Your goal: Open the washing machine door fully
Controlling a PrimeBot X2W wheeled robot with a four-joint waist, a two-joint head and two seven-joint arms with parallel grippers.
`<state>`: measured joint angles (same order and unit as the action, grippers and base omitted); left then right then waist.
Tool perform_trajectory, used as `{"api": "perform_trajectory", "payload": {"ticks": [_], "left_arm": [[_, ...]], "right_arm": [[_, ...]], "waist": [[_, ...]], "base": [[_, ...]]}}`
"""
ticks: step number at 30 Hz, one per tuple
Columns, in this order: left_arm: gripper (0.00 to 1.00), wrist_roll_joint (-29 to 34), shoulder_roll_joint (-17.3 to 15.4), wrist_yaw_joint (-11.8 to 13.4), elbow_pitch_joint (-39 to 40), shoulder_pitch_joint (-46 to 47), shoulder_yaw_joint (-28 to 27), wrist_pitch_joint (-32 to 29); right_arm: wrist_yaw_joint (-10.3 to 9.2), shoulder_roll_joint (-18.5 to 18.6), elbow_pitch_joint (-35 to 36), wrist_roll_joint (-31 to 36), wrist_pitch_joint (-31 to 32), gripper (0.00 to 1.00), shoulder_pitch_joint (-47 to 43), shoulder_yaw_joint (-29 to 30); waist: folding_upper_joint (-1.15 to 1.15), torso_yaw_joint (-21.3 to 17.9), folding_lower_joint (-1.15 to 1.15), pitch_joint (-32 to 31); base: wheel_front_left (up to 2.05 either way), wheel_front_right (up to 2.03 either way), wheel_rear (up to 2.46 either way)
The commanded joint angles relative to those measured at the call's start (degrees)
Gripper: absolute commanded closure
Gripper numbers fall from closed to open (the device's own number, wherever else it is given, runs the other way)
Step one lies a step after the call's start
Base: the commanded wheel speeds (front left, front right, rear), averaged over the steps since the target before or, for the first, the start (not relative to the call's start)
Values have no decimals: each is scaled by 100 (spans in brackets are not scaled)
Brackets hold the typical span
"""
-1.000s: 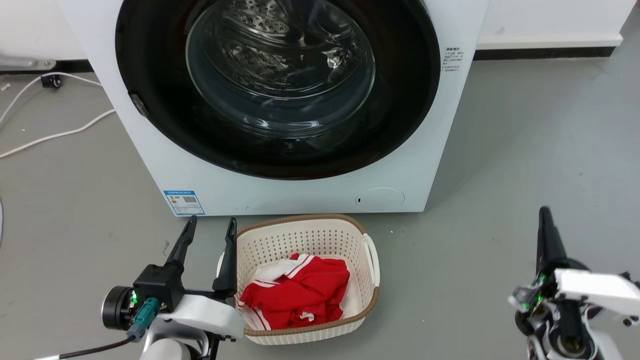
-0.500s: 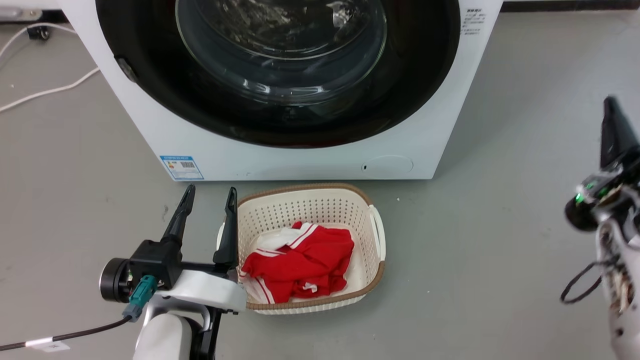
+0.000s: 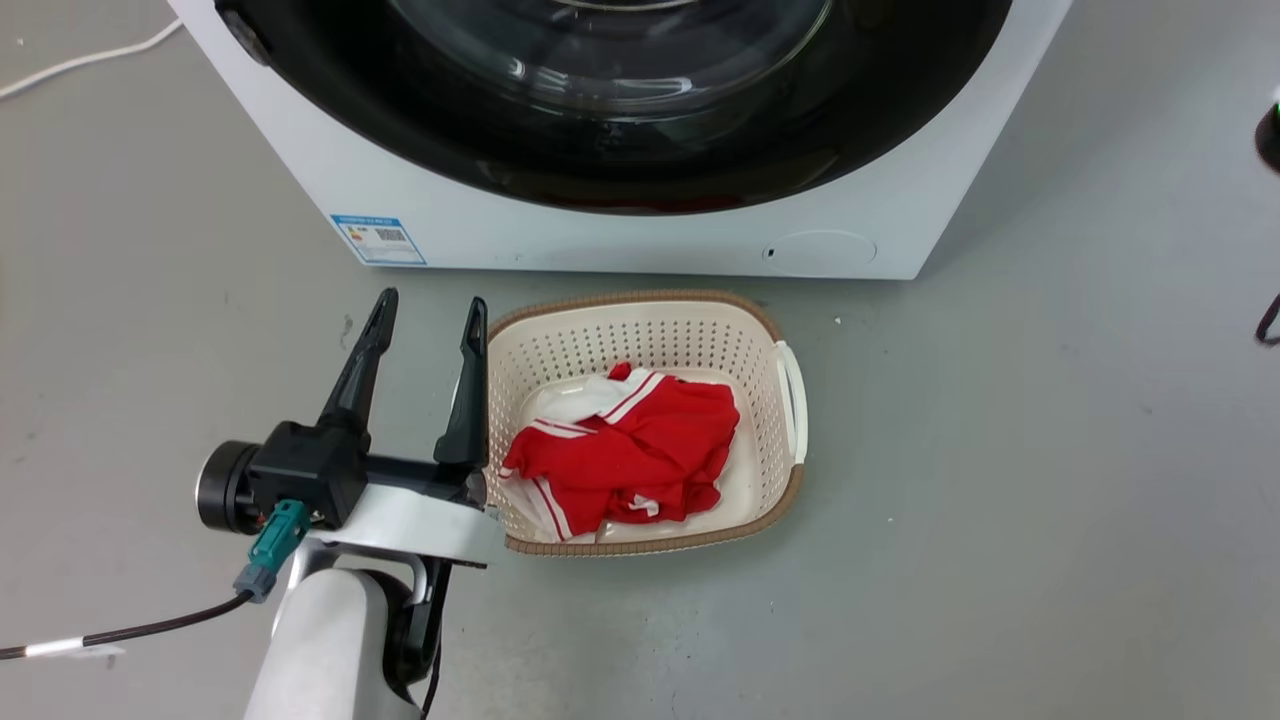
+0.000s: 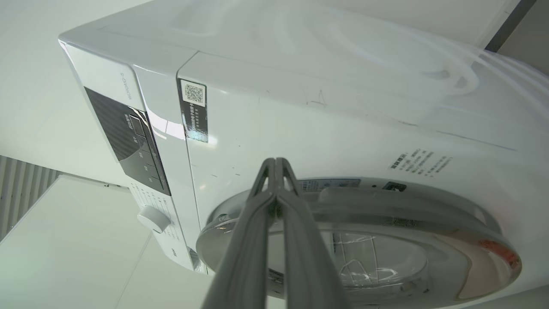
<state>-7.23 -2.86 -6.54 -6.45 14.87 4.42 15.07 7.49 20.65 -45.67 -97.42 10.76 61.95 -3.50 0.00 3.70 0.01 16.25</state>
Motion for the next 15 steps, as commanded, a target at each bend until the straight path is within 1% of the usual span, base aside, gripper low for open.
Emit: {"api": "perform_trajectory", "payload": {"ticks": [1, 7, 11, 15], "left_arm": [[0, -12, -4, -6, 78, 117, 9, 15], [0, -14, -3, 20, 286, 246, 68, 15], [0, -27, -4, 32, 385, 355, 89, 15], [0, -42, -5, 50, 428, 426, 100, 15]], "right_arm": [[0, 75, -274, 99, 171, 100, 381, -159], [0, 122, -1146, 410, 639, 100, 1429, -639], [0, 17, -1557, 635, 919, 100, 1963, -948], [0, -100, -1838, 825, 1110, 100, 2306, -1175]], "waist": [[0, 70, -1, 162], [0, 144, -1, 483], [0, 190, -1, 676], [0, 229, -1, 823]], "base": [[0, 0, 0], [0, 0, 0], [0, 0, 0], [0, 0, 0]]}}
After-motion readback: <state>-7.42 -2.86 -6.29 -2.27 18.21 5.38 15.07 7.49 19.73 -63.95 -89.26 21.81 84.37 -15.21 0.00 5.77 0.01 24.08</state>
